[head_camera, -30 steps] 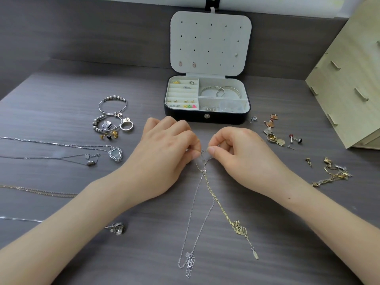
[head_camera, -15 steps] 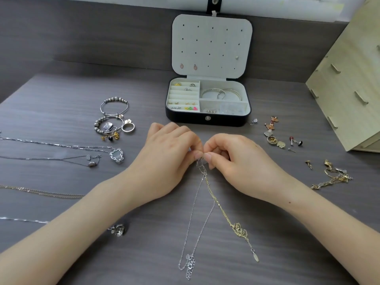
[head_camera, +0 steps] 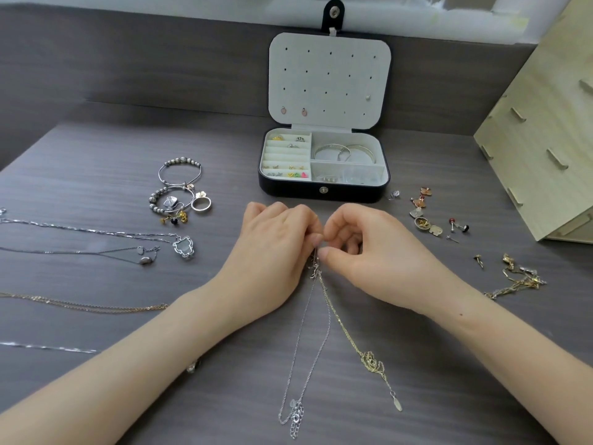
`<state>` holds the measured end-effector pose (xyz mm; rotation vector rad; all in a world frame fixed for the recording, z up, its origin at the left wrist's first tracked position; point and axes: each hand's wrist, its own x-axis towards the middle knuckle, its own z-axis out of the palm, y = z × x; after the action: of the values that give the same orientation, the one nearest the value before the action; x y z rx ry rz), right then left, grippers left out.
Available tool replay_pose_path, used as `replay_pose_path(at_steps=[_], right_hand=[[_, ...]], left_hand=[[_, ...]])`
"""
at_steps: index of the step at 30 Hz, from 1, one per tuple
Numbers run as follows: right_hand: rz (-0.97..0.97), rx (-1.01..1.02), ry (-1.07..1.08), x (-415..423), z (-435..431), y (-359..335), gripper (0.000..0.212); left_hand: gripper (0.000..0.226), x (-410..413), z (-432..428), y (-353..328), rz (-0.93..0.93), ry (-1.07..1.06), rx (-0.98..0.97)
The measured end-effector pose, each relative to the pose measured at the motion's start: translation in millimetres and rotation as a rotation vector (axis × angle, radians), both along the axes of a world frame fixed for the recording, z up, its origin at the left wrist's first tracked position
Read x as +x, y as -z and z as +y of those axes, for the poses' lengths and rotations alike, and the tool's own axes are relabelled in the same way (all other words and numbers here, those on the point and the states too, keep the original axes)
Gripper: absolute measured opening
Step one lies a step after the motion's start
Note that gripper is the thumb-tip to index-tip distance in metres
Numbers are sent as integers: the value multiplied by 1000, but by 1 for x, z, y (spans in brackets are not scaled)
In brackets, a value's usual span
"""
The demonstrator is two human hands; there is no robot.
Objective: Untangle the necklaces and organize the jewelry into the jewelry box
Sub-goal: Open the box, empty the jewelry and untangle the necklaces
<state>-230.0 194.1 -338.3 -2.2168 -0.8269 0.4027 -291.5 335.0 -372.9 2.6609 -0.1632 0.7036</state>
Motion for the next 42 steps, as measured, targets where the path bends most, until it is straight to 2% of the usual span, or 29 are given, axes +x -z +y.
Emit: replay_pose_path(at_steps=[5,9,13,17,25,30,37,42], right_hand=[[-164,-119,-13,-8,-1,-5,32],[-235,-187,-4,-15,0,-5,25],[-248,-232,-2,-21,2,-4,21],[-234,-251,17,-22,4,-5,19],[-132,-206,72,-15,4,-5,23],[-42,-127,82,-10,1,-9,18],[272,39,64,-1,-6,-18,14],[333,146,49,6,-11,-18,12]], left_hand=[[22,1,2,0,30,18,-23],[20,1,6,-1,73,9,-50],[6,1,9,-3,193,20,-139],[10,0,10,-9,246,40,-193],[15,-2,11,-23,383,5,-163],[11,-5,12,-31,469,-39,-200],[10,-6,10,-36,540,-69,-103],[12,-7,11,-37,575,-76,-25]])
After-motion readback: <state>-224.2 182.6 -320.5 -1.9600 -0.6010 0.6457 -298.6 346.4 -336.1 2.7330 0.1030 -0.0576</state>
